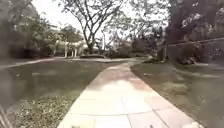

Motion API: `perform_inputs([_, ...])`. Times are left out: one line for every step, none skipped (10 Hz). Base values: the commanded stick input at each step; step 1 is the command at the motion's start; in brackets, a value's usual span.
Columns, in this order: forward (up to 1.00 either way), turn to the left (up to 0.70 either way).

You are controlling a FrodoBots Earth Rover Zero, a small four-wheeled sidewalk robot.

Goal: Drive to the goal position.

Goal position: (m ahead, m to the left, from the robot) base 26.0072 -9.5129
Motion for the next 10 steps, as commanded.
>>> perform_inputs([1.00, 0.00])
perform_inputs([1.00, 0.00])
perform_inputs([1.00, 0.00])
perform_inputs([1.00, 0.00])
perform_inputs([1.00, 0.00])
perform_inputs([1.00, 0.00])
perform_inputs([1.00, 0.00])
perform_inputs([1.00, 0.00])
perform_inputs([1.00, 0.00])
perform_inputs([1.00, 0.00])
